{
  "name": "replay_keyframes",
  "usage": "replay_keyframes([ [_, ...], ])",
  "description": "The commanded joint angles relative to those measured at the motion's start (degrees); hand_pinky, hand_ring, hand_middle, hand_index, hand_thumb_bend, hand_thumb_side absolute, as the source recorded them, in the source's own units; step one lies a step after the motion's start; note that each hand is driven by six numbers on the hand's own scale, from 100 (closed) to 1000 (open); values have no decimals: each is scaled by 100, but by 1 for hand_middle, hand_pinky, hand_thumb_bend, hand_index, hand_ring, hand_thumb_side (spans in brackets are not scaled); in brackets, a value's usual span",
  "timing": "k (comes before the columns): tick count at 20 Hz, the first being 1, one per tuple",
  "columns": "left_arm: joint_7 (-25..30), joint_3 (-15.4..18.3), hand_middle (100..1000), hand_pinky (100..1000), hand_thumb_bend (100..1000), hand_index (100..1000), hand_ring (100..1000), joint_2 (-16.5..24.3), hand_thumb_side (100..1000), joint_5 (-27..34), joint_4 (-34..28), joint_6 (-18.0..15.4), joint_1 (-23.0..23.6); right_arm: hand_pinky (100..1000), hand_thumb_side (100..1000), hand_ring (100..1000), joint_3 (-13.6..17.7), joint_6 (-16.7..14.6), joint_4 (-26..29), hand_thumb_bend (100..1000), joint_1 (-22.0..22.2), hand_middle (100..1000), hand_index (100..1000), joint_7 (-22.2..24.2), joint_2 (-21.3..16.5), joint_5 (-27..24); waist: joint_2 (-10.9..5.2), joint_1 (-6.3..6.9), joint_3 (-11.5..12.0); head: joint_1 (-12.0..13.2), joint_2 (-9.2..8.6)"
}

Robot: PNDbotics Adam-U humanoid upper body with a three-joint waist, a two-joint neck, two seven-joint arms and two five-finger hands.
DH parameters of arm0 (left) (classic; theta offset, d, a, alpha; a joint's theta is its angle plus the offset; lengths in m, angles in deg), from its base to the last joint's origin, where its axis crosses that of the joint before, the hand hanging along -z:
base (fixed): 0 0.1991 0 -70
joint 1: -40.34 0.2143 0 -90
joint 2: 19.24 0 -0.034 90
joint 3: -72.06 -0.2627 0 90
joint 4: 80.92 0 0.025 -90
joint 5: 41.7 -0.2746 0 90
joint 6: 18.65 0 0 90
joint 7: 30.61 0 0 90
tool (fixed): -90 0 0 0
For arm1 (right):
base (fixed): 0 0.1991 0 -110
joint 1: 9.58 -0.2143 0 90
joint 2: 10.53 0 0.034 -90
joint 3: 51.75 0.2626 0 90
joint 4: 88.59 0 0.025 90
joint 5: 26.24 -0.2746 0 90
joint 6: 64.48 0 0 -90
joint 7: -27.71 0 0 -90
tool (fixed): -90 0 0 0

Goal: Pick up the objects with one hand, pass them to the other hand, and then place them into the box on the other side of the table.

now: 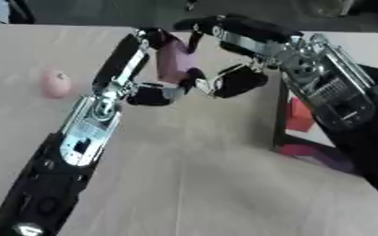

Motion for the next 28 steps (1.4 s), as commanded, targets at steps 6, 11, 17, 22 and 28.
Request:
replay_keyframes([
  [6, 47, -22, 510, 731, 108, 532, 612, -7, 100, 2, -51, 10, -102, 1000, 262, 1000, 86, 14, 96, 100, -51, 915, 1000, -134, -50, 88, -141, -54, -17, -17, 33],
  [11, 44, -30, 510, 730, 112, 532, 613, -3, 100, 2, -60, 2, -97, 1000, 249, 1000, 108, 34, 81, 100, -39, 924, 1000, -185, -64, 110, -141, -47, -26, -20, 33],
  [17, 69, -44, 510, 730, 117, 532, 613, 9, 100, 2, -63, 14, -95, 1000, 202, 1000, 164, 27, 102, 100, -19, 984, 1000, -304, -94, 119, -149, -46, -47, -4, 33],
  [22, 61, -51, 509, 730, 116, 531, 612, 10, 100, 24, -74, 12, -100, 1000, 230, 1000, 126, -23, 20, 100, -17, 1000, 1000, -319, -76, 44, -150, -40, -51, -15, 33],
  [28, 36, -60, 509, 730, 116, 531, 612, 14, 100, 36, -96, -12, -107, 1000, 301, 1000, 106, -74, -89, 100, -15, 1000, 1000, -220, -56, -113, -150, -43, -45, -25, 33],
])
